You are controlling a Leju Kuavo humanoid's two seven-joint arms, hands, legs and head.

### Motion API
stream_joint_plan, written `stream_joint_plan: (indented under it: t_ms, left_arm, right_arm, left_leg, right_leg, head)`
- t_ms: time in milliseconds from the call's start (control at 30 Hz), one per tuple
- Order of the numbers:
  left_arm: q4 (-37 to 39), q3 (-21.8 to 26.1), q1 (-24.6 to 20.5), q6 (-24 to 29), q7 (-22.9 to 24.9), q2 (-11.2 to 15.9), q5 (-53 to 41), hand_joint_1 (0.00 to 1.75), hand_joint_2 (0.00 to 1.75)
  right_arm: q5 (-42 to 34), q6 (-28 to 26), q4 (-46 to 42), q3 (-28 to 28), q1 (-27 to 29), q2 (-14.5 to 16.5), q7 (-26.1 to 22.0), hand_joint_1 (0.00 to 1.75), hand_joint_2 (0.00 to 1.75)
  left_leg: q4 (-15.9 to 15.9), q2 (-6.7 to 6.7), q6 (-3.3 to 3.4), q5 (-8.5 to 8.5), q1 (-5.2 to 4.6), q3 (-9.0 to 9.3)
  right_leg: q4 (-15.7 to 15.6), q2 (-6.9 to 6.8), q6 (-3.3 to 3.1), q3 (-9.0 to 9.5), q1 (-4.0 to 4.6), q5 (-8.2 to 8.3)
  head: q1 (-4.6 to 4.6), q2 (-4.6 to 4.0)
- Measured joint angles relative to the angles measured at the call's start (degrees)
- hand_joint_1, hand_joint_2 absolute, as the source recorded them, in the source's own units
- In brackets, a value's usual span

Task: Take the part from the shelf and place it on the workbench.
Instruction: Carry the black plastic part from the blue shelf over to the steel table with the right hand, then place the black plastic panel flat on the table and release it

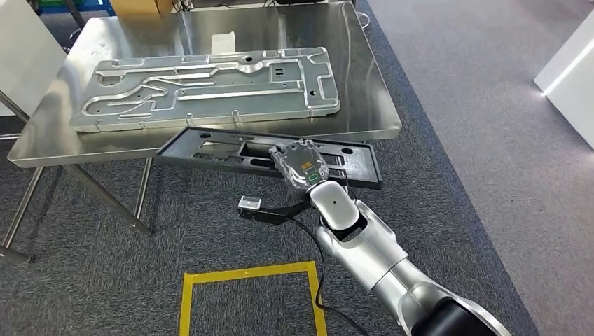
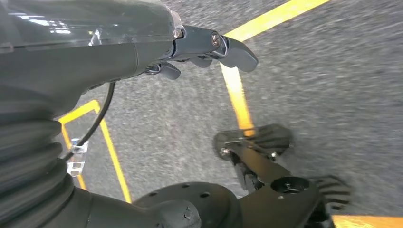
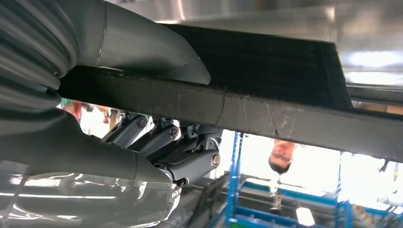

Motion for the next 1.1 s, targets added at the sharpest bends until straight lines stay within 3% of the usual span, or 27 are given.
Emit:
stream_joint_plan:
  t_ms: [33, 100, 133, 167, 200, 233, 267, 300, 333, 367, 400, 467, 533, 600, 667, 700, 733, 800, 833, 867, 933, 967, 1033, 1067, 1100]
  left_arm:
    - [0.0, 0.0, 0.0, 0.1, 0.0, 0.0, 0.0, 0.0, 1.75]
    - [0.0, 0.0, 0.3, 0.2, 0.0, 0.0, -0.1, 0.0, 1.75]
    - [0.1, 0.0, 0.4, 0.3, 0.1, 0.0, -0.1, 0.0, 1.75]
    - [0.1, 0.0, 0.6, 0.3, 0.1, 0.0, -0.1, 0.0, 1.75]
    - [0.1, 0.0, 0.7, 0.4, 0.2, 0.0, -0.1, 0.0, 1.75]
    - [0.1, 0.0, 0.8, 0.4, 0.3, 0.0, -0.2, 0.0, 1.75]
    - [0.1, 0.0, 1.0, 0.5, 0.4, 0.0, -0.3, 0.0, 1.75]
    - [0.1, 0.0, 1.1, 0.4, 0.5, 0.0, -0.3, 0.0, 1.75]
    - [0.1, 0.1, 1.2, 0.4, 0.6, 0.0, -0.3, 0.0, 1.75]
    - [0.1, 0.1, 1.2, 0.4, 0.7, 0.0, -0.4, 0.0, 1.75]
    - [0.2, 0.1, 1.0, 0.4, 0.8, 0.0, -0.4, 0.0, 1.75]
    - [0.2, 0.1, 0.6, 0.4, 0.9, 0.0, -0.5, 0.0, 1.75]
    - [0.2, 0.1, 0.2, 0.4, 0.9, 0.0, -0.6, 0.0, 1.75]
    - [0.2, 0.1, 0.1, 0.4, 1.0, 0.0, -0.7, 0.0, 1.75]
    - [0.2, 0.1, 0.2, 0.3, 1.1, 0.0, -0.8, 0.0, 1.75]
    - [0.2, 0.1, 0.2, 0.2, 1.1, 0.0, -0.8, 0.0, 1.75]
    - [0.2, 0.1, 0.3, 0.1, 1.1, 0.0, -0.8, 0.0, 1.75]
    - [0.4, 0.1, 0.3, -0.1, 1.1, -0.1, -0.9, 0.0, 1.75]
    - [0.5, 0.1, 0.2, -0.2, 1.2, -0.2, -0.9, 0.0, 1.75]
    - [0.5, 0.1, 0.2, -0.2, 1.2, -0.3, -0.9, 0.0, 1.75]
    - [0.5, 0.1, 0.0, -0.2, 1.2, -0.2, -0.9, 0.0, 1.75]
    - [0.5, 0.1, 0.0, -0.2, 1.2, -0.1, -0.9, 0.0, 1.75]
    - [0.5, 0.0, -0.3, -0.2, 1.2, 0.0, -0.9, 0.0, 1.75]
    - [0.5, 0.0, -0.4, -0.2, 1.2, 0.0, -0.9, 0.0, 1.75]
    - [0.5, 0.0, -0.4, -0.2, 1.2, 0.0, -0.9, 0.0, 1.75]
  right_arm:
    - [0.0, -0.4, -0.4, -0.4, 0.4, 0.0, 0.1, 1.75, 1.75]
    - [0.7, -0.6, -1.0, -0.8, 1.2, 0.1, 0.6, 1.75, 1.75]
    - [1.1, -0.6, -1.1, -1.0, 1.6, 0.1, 0.9, 1.75, 1.75]
    - [1.4, -0.6, -1.1, -1.2, 1.9, 0.1, 1.2, 1.75, 1.75]
    - [1.6, -0.6, -1.1, -1.5, 2.1, 0.1, 1.4, 1.75, 1.75]
    - [1.7, -0.6, -1.1, -1.8, 2.3, 0.1, 1.4, 1.75, 1.75]
    - [1.5, -0.6, -1.0, -2.1, 2.5, 0.1, 1.3, 1.75, 1.75]
    - [1.1, -0.5, -0.9, -2.4, 2.7, 0.1, 1.0, 1.75, 1.75]
    - [0.5, -0.4, -0.8, -2.7, 2.8, 0.2, 0.7, 1.75, 1.75]
    - [-0.1, -0.3, -0.7, -3.0, 2.8, 0.4, 0.4, 1.75, 1.75]
    - [-0.6, -0.1, -0.8, -3.3, 2.6, 0.7, 0.2, 1.75, 1.75]
    - [-1.2, 0.0, -0.8, -3.8, 2.0, 1.3, -0.2, 1.75, 1.75]
    - [-1.5, 0.0, -0.7, -4.0, 1.5, 1.6, -0.6, 1.75, 1.75]
    - [-1.5, 0.3, -0.6, -4.0, 1.4, 1.7, -0.7, 1.75, 1.75]
    - [-1.5, 0.7, -0.5, -4.0, 1.2, 1.7, -0.6, 1.75, 1.75]
    - [-1.6, 0.8, -0.5, -4.0, 1.0, 1.8, -0.6, 1.75, 1.75]
    - [-1.6, 0.9, -0.5, -4.0, 0.8, 1.9, -0.6, 1.75, 1.75]
    - [-1.8, 1.6, -0.1, -4.0, 0.6, 2.0, -0.6, 1.75, 1.75]
    - [-1.9, 2.0, 0.1, -4.0, 0.5, 2.1, -0.7, 1.75, 1.75]
    - [-2.0, 2.3, 0.3, -4.0, 0.4, 2.2, -0.6, 1.75, 1.75]
    - [-2.2, 2.6, 0.5, -4.0, 0.0, 2.8, -0.5, 1.75, 1.75]
    - [-2.3, 2.6, 0.6, -4.0, -0.4, 3.0, -0.4, 1.75, 1.75]
    - [-2.4, 2.6, 0.8, -4.0, -1.1, 3.4, -0.4, 1.75, 1.75]
    - [-2.4, 2.6, 0.9, -4.0, -1.3, 3.5, -0.4, 1.75, 1.75]
    - [-2.5, 2.8, 1.1, -4.0, -1.3, 3.5, -0.5, 1.75, 1.75]
  left_leg:
    - [3.6, 0.06, -0.1, -0.55, 0.03, -2.5]
    - [8.4, 0.07, -0.27, -4.97, 0.01, -7.3]
    - [8.9, 0.08, -0.29, -7.63, -0.01, -9.06]
    - [7.9, 0.1, -0.24, -9.17, -0.02, -10.24]
    - [5.7, 0.12, -0.08, -8.78, -0.02, -10.92]
    - [2.6, 0.21, 0.19, -5.6, -0.05, -11.23]
    - [-0.5, 0.33, 0.45, -0.82, -0.2, -11.34]
    - [-2.7, 0.45, 0.69, 3.5, -0.36, -11.11]
    - [-4.0, 0.52, 0.89, 6.67, -0.57, -10.78]
    - [-4.4, 0.52, 1.07, 7.65, -0.7, -10.34]
    - [-4.4, 0.43, 1.33, 7.27, -0.69, -9.62]
    - [-5.1, 0.25, 1.99, 6.45, -0.5, -8.16]
    - [-5.8, 0.05, 2.46, 5.39, -0.34, -6.35]
    - [-6.2, -0.37, 2.66, 3.92, -0.29, -4.36]
    - [-6.4, -0.92, 2.59, 2.07, -0.26, -2.06]
    - [-6.4, -1.17, 2.47, 1.05, -0.24, -0.79]
    - [-6.4, -1.35, 2.33, -0.03, -0.23, 0.45]
    - [-6.5, -1.75, 1.88, -2.12, -0.29, 2.78]
    - [-6.9, -1.93, 1.57, -3.03, -0.3, 3.66]
    - [-7.0, -2.09, 1.22, -3.42, -0.33, 4.51]
    - [-6.0, -1.99, 0.54, -2.47, -0.34, 4.78]
    - [-3.4, -1.63, 0.3, -1.04, -0.36, 3.72]
    - [3.6, -0.85, -0.15, 0.38, -0.25, -0.82]
    - [6.7, -0.55, -0.38, -0.58, -0.19, -3.42]
    - [8.4, -0.42, -0.59, -2.99, -0.12, -5.7]
  right_leg:
    - [-0.2, -0.17, -0.23, 1.04, 0.03, -0.76]
    - [-0.4, -0.53, -0.42, 3.3, 0.1, -2.58]
    - [-0.4, -0.72, -0.43, 4.57, 0.15, -3.59]
    - [-0.4, -0.84, -0.37, 5.95, 0.21, -4.66]
    - [-0.4, -1.0, -0.27, 7.38, 0.28, -5.77]
    - [-0.5, -1.15, -0.15, 8.64, 0.33, -6.88]
    - [-0.4, -1.21, 0.05, 9.85, 0.42, -7.99]
    - [-0.3, -1.25, 0.31, 10.78, 0.51, -9.07]
    - [-0.4, -1.24, 0.63, 11.6, 0.54, -10.05]
    - [-0.1, -1.15, 1.03, 12.31, 0.58, -10.45]
    - [0.7, -1.06, 1.44, 12.48, 0.58, -10.3]
    - [5.4, -0.87, 2.15, 10.39, 0.4, -8.33]
    - [12.5, -0.64, 2.71, 5.04, 0.14, -7.62]
    - [16.9, -0.52, 3.08, -0.55, -0.08, -11.11]
    - [16.6, -0.5, 3.18, -4.27, -0.21, -15.44]
    - [14.6, -0.5, 3.12, -5.26, -0.19, -15.7]
    - [11.7, -0.47, 2.85, -5.81, -0.07, -13.42]
    - [5.4, -0.21, 1.93, -6.16, 0.37, -3.2]
    - [3.5, -0.04, 1.45, -5.98, 0.63, 1.02]
    - [2.6, 0.1, 1.0, -5.63, 0.75, 3.29]
    - [1.8, 0.16, 0.25, -3.96, 0.65, 2.57]
    - [1.2, 0.17, -0.17, -2.89, 0.45, 2.09]
    - [0.0, 0.21, -0.66, -0.49, 0.15, 0.86]
    - [-0.3, 0.19, -0.8, 0.76, 0.1, 0.02]
    - [-0.6, 0.15, -0.81, 2.05, 0.08, -0.86]
  head:
    - [-0.03, 0.0]
    - [-0.06, -0.01]
    - [-0.08, -0.01]
    - [-0.06, 0.0]
    - [-0.07, 0.0]
    - [-0.06, 0.01]
    - [-0.07, 0.0]
    - [-0.09, 0.0]
    - [-0.11, 0.0]
    - [-0.15, 0.0]
    - [-0.18, 0.0]
    - [-0.19, 0.01]
    - [-0.14, 0.01]
    - [-0.08, 0.01]
    - [-0.02, 0.0]
    - [-0.02, 0.0]
    - [-0.01, 0.0]
    - [-0.01, -0.01]
    - [-0.03, -0.01]
    - [-0.02, -0.02]
    - [-0.01, -0.01]
    - [-0.12, -0.01]
    - [-0.52, 0.0]
    - [-0.71, 0.0]
    - [-0.76, 0.0]
